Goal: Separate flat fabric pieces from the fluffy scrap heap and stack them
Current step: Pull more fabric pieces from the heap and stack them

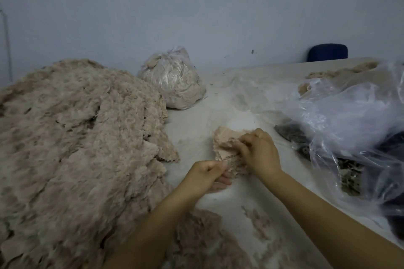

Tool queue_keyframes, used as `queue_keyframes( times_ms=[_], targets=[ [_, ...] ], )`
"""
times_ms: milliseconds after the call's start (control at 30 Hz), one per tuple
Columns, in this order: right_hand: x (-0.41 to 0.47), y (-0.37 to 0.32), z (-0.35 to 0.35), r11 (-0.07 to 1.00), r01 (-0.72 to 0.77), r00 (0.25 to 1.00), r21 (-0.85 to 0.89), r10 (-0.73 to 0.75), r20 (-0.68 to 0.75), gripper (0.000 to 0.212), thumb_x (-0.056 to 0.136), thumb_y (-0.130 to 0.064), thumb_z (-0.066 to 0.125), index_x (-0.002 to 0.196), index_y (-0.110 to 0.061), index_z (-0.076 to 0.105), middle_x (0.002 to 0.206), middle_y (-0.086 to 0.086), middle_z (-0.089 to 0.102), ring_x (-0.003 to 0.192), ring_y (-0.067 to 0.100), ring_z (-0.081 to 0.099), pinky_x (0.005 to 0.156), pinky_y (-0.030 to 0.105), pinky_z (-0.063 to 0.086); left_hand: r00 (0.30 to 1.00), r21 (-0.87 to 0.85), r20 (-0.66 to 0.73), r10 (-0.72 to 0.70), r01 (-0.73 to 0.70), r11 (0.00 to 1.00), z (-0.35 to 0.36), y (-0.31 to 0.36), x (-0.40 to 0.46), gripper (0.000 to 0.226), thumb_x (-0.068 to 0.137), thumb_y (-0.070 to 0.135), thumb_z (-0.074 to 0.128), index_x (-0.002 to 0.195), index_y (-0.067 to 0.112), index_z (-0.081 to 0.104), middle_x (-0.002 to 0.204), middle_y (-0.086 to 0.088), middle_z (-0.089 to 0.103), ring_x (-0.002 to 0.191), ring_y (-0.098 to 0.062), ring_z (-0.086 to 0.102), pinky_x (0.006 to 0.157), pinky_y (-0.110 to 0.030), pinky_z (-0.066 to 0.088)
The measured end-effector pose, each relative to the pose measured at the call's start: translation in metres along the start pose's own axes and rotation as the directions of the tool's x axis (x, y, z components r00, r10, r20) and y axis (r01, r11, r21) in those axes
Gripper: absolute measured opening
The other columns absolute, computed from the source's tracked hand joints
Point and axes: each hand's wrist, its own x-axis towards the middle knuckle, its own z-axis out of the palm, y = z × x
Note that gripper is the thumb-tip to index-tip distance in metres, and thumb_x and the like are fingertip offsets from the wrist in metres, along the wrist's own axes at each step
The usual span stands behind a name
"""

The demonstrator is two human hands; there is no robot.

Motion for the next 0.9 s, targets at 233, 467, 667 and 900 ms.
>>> queue_keyframes(
  times_ms=[233, 467, 667, 900],
  targets=[
    [-0.033, -0.017, -0.008, 0.945, 0.091, 0.993, 0.315, -0.111, 0.045, 0.034, 0.093, -0.026, 0.058, 0.064, -0.013, 0.071, 0.066, 0.006, 0.058, 0.069, 0.016, 0.053, 0.065, 0.031, 0.042, 0.988, -0.500, -0.149, -0.028, -0.051, 0.864, 0.034, 0.029, 0.025, 0.034, 0.100, 0.028, 0.043, 0.083, 0.004, 0.060, 0.061, -0.004, 0.068, 0.058, -0.012, 0.066, 0.054, -0.022, 0.054],
    [0.007, -0.012, -0.026, 0.515, -0.500, 0.857, 0.696, 0.181, 0.482, 0.042, 0.082, -0.048, 0.066, 0.117, -0.025, 0.058, 0.106, -0.003, 0.065, 0.094, 0.013, 0.065, 0.072, 0.024, 0.051, 0.995, -0.464, -0.100, -0.024, -0.026, 0.885, 0.011, 0.036, 0.037, 0.024, 0.098, 0.013, 0.045, 0.096, 0.003, 0.067, 0.085, -0.011, 0.074, 0.078, -0.018, 0.071, 0.064, -0.027, 0.055],
    [0.027, -0.006, -0.006, 0.511, -0.370, 0.928, 0.776, 0.247, 0.279, 0.012, 0.080, -0.009, 0.074, 0.070, -0.015, 0.071, 0.064, 0.000, 0.067, 0.058, 0.009, 0.059, 0.054, 0.020, 0.049, 0.940, 0.067, -0.331, 0.083, -0.064, 0.996, 0.004, 0.047, 0.062, 0.020, 0.093, 0.023, 0.058, 0.076, 0.013, 0.056, 0.069, 0.000, 0.060, 0.059, -0.008, 0.053, 0.051, -0.016, 0.043],
    [0.060, 0.023, 0.005, 0.812, -0.263, 0.948, 0.521, 0.318, -0.017, 0.024, 0.089, -0.024, 0.066, 0.066, -0.017, 0.063, 0.064, -0.005, 0.062, 0.066, 0.013, 0.056, 0.067, 0.026, 0.042, 0.896, 0.137, -0.443, 0.041, 0.022, 0.990, -0.008, 0.037, 0.107, 0.016, 0.087, 0.018, 0.067, 0.092, 0.017, 0.052, 0.092, -0.008, 0.058, 0.079, -0.022, 0.054, 0.064, -0.026, 0.044]
  ],
)
